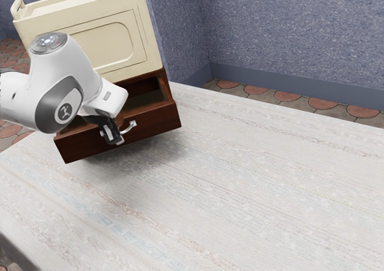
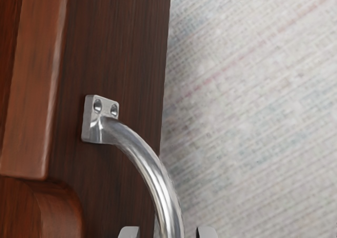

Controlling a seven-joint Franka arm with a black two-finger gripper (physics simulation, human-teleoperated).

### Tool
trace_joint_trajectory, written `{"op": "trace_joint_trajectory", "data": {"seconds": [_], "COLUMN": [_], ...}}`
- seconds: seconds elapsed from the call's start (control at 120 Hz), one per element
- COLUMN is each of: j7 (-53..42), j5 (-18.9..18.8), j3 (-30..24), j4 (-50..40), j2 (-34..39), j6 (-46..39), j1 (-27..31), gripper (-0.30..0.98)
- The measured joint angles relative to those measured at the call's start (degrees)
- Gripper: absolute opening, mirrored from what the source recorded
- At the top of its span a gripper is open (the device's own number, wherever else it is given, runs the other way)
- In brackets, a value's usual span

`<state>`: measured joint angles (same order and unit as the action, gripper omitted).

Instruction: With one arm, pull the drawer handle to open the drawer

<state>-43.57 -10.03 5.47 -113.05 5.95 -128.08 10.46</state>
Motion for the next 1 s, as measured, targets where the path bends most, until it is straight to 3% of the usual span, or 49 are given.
{"op": "trace_joint_trajectory", "data": {"seconds": [0.542,0.65,0.767,0.875,1.0], "j7": [0.97,1.19,2.93,6.54,11.18], "j5": [1.32,3.8,5.09,5.72,7.2], "j3": [-0.92,-1.98,-2.88,-5.58,-5.96], "j4": [5.37,16.54,30.01,34.06,34.7], "j2": [1.01,-0.93,-5.43,-6.25,-6.32], "j6": [2.66,11.76,27.39,39.47,47.51], "j1": [-0.86,-0.74,-0.85,0.85,0.14], "gripper": [0.2,0.24,0.38,0.5,0.58]}}
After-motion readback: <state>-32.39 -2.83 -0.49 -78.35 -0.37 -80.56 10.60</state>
